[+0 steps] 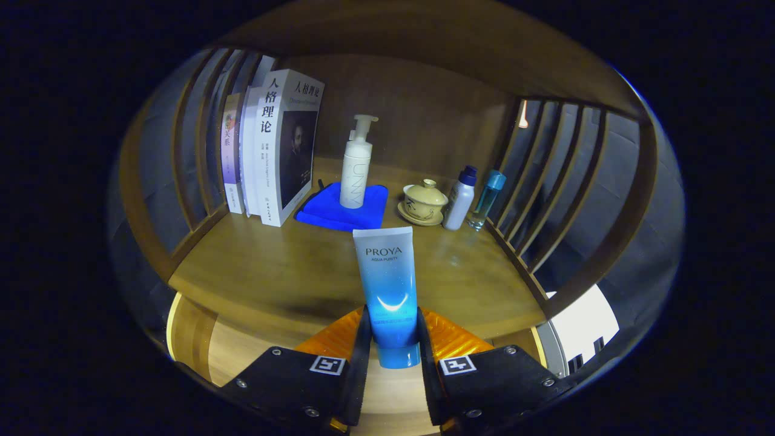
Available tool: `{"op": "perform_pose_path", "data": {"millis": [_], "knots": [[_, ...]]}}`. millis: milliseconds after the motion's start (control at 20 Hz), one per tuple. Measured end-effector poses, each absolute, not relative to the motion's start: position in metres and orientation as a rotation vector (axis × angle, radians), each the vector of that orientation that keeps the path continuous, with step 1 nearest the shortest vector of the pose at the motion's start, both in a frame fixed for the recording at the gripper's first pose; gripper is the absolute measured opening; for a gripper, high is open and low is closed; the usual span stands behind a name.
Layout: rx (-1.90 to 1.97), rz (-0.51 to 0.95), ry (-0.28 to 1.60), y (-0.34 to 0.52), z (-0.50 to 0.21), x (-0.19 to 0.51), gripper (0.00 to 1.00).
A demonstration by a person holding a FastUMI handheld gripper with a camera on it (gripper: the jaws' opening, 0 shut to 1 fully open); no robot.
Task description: Pull open the drawer, take out the items inside it, and place them on the countertop above the cabinet.
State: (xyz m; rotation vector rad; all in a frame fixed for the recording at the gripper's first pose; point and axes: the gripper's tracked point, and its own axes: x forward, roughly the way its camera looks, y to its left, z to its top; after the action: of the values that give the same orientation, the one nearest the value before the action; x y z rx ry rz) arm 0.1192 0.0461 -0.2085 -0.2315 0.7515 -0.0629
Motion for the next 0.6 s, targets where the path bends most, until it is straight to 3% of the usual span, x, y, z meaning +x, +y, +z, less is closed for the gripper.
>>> {"op": "perform_pose_path", "data": {"millis": [600], "knots": [[-0.179, -0.033, 0.790, 0.053, -0.236, 0.166, 0.42]]}}
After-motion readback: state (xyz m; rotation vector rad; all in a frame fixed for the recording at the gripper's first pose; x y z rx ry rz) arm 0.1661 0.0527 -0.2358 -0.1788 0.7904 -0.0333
